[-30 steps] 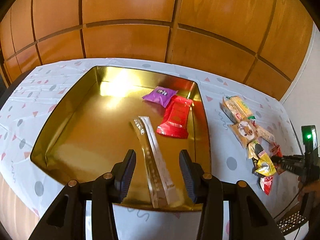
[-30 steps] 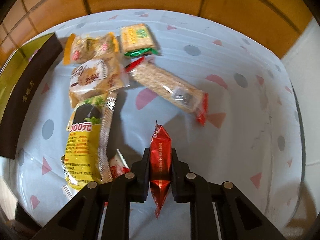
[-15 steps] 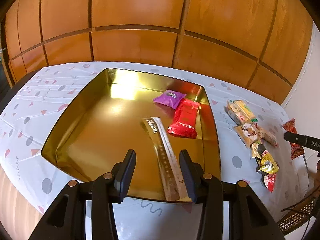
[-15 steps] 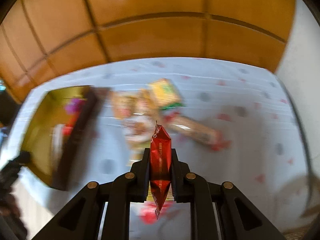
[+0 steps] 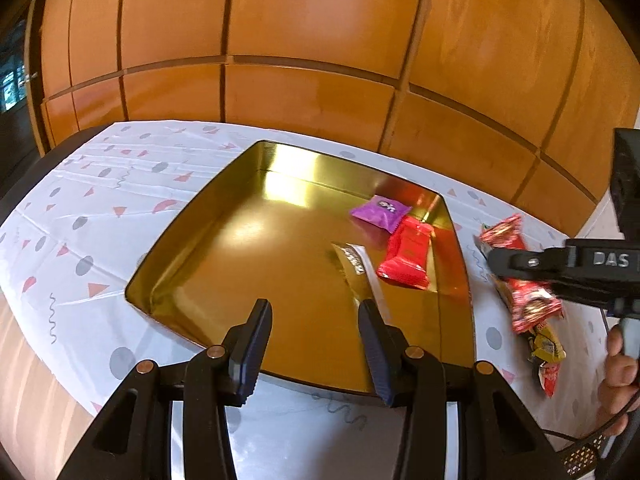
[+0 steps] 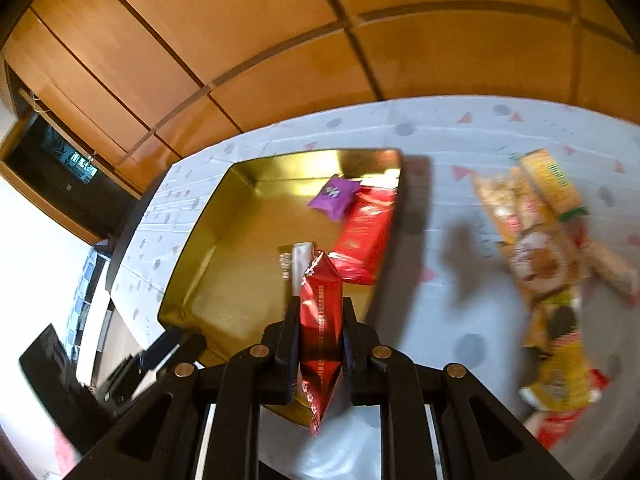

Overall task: Organize snacks
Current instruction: 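Carry the red wrapped snack into the tin and open the right gripper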

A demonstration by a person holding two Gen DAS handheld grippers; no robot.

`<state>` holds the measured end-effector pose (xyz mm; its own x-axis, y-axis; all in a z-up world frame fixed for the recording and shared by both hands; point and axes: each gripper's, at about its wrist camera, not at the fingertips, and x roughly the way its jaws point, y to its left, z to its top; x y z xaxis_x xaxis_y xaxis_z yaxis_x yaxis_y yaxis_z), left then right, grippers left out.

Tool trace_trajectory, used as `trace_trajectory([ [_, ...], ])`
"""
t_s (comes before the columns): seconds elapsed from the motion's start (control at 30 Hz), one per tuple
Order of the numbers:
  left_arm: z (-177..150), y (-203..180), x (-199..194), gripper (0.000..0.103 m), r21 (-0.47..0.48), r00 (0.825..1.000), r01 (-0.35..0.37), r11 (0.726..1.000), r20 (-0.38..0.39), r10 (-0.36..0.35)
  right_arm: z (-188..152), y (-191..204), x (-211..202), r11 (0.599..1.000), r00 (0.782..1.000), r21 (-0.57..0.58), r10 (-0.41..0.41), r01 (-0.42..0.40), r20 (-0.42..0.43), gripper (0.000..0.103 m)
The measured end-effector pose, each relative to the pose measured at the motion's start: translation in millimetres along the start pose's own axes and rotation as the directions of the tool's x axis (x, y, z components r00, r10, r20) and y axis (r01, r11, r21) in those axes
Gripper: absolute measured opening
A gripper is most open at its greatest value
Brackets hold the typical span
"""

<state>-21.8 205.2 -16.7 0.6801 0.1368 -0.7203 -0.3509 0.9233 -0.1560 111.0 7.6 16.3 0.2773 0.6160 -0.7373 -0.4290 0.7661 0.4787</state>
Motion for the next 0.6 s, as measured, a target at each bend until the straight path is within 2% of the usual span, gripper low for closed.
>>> trace_trajectory([
  [0.23,-3.6,6.2,7.3,0.045,-0.012,1.0,-0.003,1.0,-0.018,0.003,-5.4,3.6,40.1,1.0,0.998,0.02,-0.003,0.004,-0.064,0.021],
  [0.47,-5.3,2.6,6.5,0.045,-0.001,1.0,0.0,1.0,-0.019,-0.001,-14.8,1.1,33.4,1.0,0.998,0.018,-0.016,0.017,-0.054,0.023],
  [0.5,-5.5,1.2,6.1,0.045,0.0,1.0,0.0,1.0,-0.018,0.0,-16.1,1.4,28.6,1.0,0.999,0.002,-0.029,0.029,-0.04,0.024],
  [0.6,-6.0,-2.2,5.4,0.045,0.009,1.0,0.002,1.0,-0.019,-0.002,-21.2,4.7,14.3,0.995,0.997,-0.062,-0.081,0.081,0.005,0.039],
])
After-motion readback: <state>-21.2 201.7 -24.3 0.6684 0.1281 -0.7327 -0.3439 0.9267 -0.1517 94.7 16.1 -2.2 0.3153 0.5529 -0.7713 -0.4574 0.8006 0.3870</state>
